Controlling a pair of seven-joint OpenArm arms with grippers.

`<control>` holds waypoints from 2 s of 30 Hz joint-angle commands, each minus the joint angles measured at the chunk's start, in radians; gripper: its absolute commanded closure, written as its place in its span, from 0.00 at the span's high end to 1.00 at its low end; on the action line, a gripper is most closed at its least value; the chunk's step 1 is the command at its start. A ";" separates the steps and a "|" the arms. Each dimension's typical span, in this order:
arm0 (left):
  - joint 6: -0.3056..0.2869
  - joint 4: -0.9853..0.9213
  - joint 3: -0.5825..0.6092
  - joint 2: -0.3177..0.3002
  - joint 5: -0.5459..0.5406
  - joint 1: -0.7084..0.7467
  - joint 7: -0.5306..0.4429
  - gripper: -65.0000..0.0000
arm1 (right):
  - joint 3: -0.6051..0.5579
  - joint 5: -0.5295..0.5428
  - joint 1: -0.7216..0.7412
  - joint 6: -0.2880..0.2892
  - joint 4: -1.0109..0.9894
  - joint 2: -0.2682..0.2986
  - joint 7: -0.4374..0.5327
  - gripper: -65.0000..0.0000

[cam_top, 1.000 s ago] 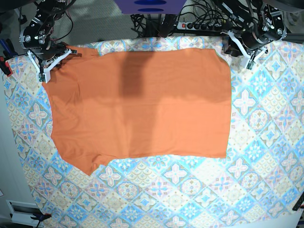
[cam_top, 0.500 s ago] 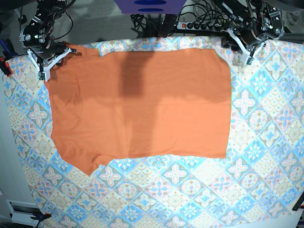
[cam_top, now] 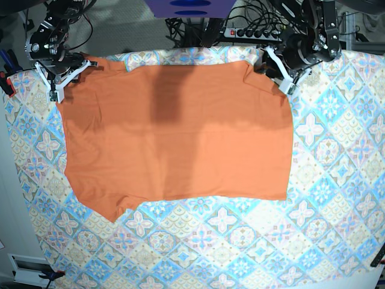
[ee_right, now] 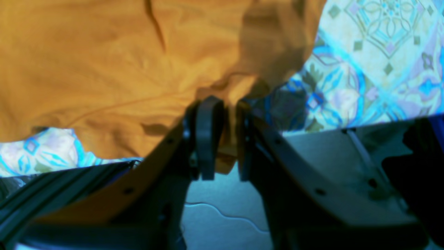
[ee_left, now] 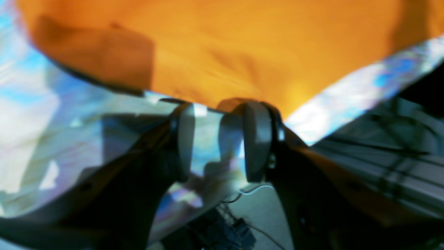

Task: Fold the T-shirt properly
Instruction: 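Release the shirt and lift both grippers slightly, then reposition both grippers over the shoulder edges of the shirt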

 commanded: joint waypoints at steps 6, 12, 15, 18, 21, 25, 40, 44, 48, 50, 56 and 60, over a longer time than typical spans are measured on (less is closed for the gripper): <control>-0.002 0.004 0.048 -0.005 0.014 0.010 0.032 0.36 | 0.003 0.004 0.002 0.001 0.014 0.011 0.017 0.16; -0.002 0.004 0.048 -0.009 0.017 0.008 0.024 0.28 | 0.005 0.004 0.002 0.001 0.014 0.013 0.017 0.16; -0.002 0.002 0.048 -0.009 0.019 -0.016 0.029 0.10 | 0.005 0.004 0.002 0.001 0.014 0.013 0.017 0.16; -0.002 -0.010 0.048 -0.010 0.017 -0.021 0.029 0.05 | 0.005 0.004 0.002 0.001 0.014 0.013 0.017 0.16; -0.002 -0.010 0.043 -0.010 0.016 -0.016 0.024 0.04 | 0.007 0.004 0.002 0.001 0.016 0.013 0.017 0.16; -0.002 -0.005 -0.005 -0.009 -0.014 -0.008 0.022 0.04 | 0.008 0.004 0.002 0.001 0.020 0.013 0.017 0.12; -0.002 0.004 -0.049 -0.160 -0.343 0.025 -0.034 0.04 | 0.010 0.004 0.002 0.001 0.026 0.016 0.064 0.00; -0.002 0.004 -0.084 -0.164 -0.343 0.025 -0.033 0.04 | 0.010 0.004 0.005 0.001 0.031 0.016 0.077 0.00; -0.002 0.004 -0.083 -0.164 -0.342 0.024 -0.031 0.04 | 0.014 0.004 0.011 0.000 0.025 0.017 0.081 0.00; -0.002 0.004 -0.080 -0.164 -0.340 0.025 -0.033 0.04 | 0.053 0.004 0.031 -0.014 0.020 0.017 0.073 0.00; -0.002 0.004 -0.080 -0.164 -0.339 0.025 -0.030 0.04 | 0.108 0.005 0.039 -0.037 -0.052 0.059 0.069 0.19; -0.002 0.004 -0.080 -0.165 -0.337 0.025 -0.030 0.04 | 0.108 0.011 0.043 -0.034 -0.087 0.085 0.014 0.25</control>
